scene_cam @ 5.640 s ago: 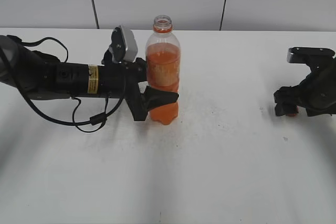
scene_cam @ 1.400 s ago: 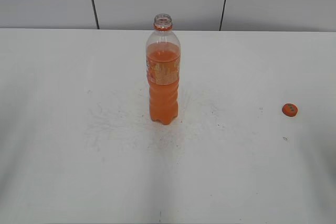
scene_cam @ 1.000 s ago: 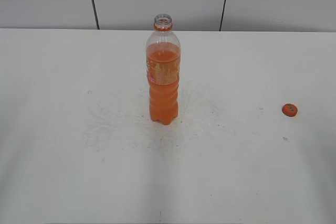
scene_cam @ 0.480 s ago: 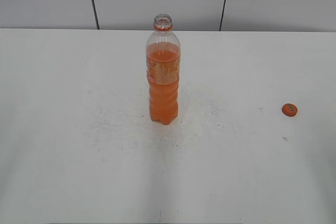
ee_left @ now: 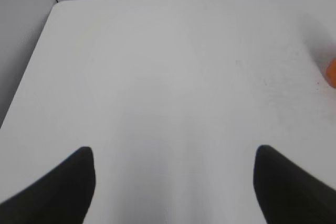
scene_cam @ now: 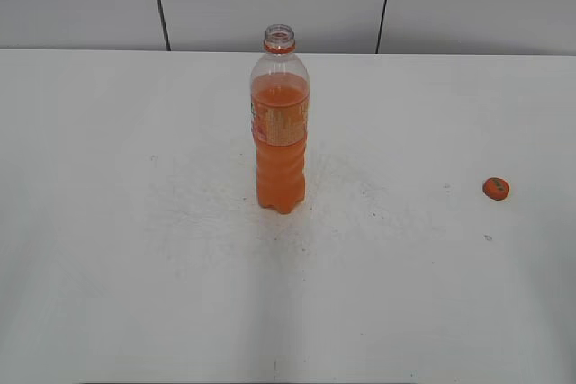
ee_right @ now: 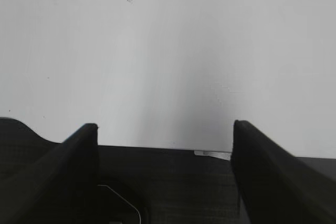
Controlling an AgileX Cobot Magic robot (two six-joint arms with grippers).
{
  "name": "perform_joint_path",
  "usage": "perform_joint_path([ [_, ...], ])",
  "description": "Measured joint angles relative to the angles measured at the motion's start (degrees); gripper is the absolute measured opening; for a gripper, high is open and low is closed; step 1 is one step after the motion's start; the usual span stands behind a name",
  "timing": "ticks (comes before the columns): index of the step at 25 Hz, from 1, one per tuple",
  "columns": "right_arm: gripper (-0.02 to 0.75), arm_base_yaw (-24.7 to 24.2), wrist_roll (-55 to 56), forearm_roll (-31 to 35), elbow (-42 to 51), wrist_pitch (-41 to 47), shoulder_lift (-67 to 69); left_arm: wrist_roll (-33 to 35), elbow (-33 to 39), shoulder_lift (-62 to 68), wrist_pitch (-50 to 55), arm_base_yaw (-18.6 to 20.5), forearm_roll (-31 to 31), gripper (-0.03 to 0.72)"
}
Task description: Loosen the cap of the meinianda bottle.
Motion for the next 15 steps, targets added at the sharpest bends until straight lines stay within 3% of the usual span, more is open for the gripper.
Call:
perform_joint_path([
  [15,0.588,0.0,0.0,-0.08,0.18,0.35,-22.3,0.05,0.1,-6.01,0.28,0.0,0.0,0.562],
])
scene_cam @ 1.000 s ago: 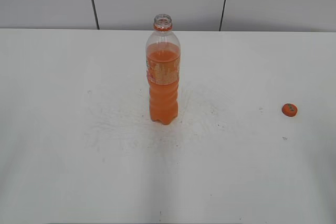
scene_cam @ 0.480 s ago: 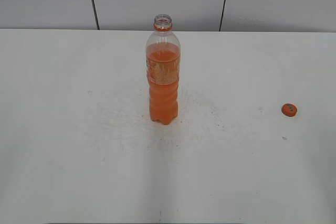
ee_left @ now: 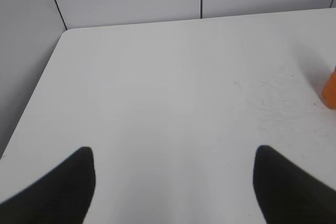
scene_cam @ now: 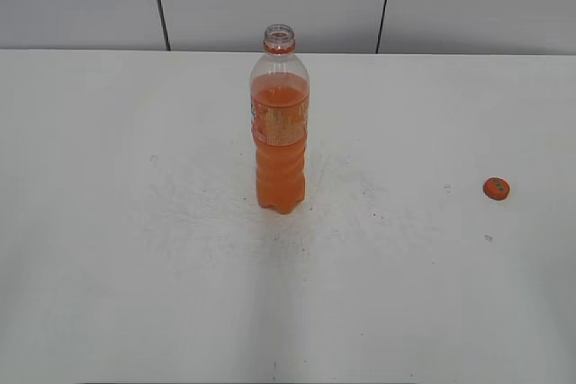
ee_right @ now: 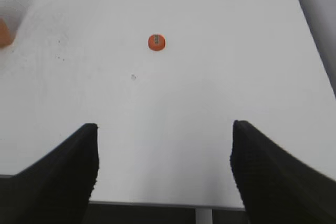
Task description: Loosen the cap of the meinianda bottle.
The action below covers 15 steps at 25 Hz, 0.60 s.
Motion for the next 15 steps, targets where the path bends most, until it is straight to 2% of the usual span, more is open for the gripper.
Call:
perform_joint_path([
  [15,0.588,0.0,0.06,-0.07,0.0,0.13,-1.11,0.0,0.0,-0.07,0.01,0.0,-0.43,0.562],
])
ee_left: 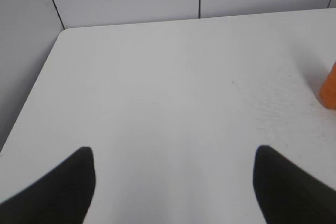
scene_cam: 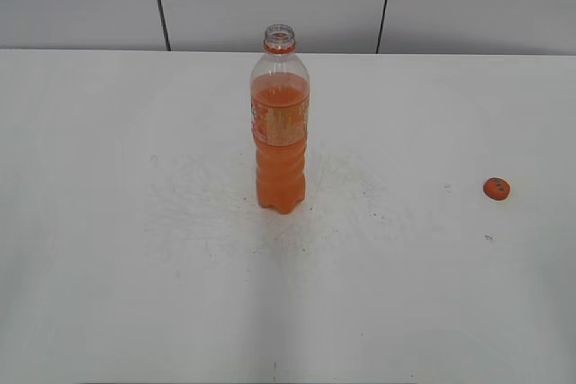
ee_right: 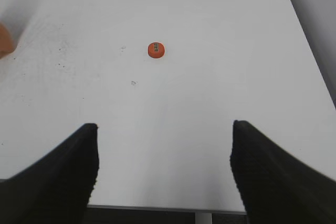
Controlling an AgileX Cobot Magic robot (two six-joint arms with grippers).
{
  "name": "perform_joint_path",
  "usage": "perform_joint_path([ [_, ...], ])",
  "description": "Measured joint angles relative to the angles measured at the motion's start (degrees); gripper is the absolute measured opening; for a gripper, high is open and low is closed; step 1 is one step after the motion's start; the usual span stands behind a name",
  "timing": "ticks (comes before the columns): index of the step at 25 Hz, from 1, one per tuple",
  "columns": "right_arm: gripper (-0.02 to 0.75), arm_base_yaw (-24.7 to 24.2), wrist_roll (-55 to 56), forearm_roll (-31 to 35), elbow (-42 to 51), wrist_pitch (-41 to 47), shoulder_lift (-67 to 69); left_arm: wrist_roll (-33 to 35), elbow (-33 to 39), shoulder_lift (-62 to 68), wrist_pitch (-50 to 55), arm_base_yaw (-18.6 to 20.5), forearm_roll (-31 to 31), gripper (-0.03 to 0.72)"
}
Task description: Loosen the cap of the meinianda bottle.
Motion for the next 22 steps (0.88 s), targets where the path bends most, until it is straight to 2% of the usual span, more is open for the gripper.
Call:
perform_joint_path([
  [22,0.588,0.0,0.0,0.0,0.0,0.0,0.0,0.0,0.0,0.0,0.0,0.0,0.0,0.562],
])
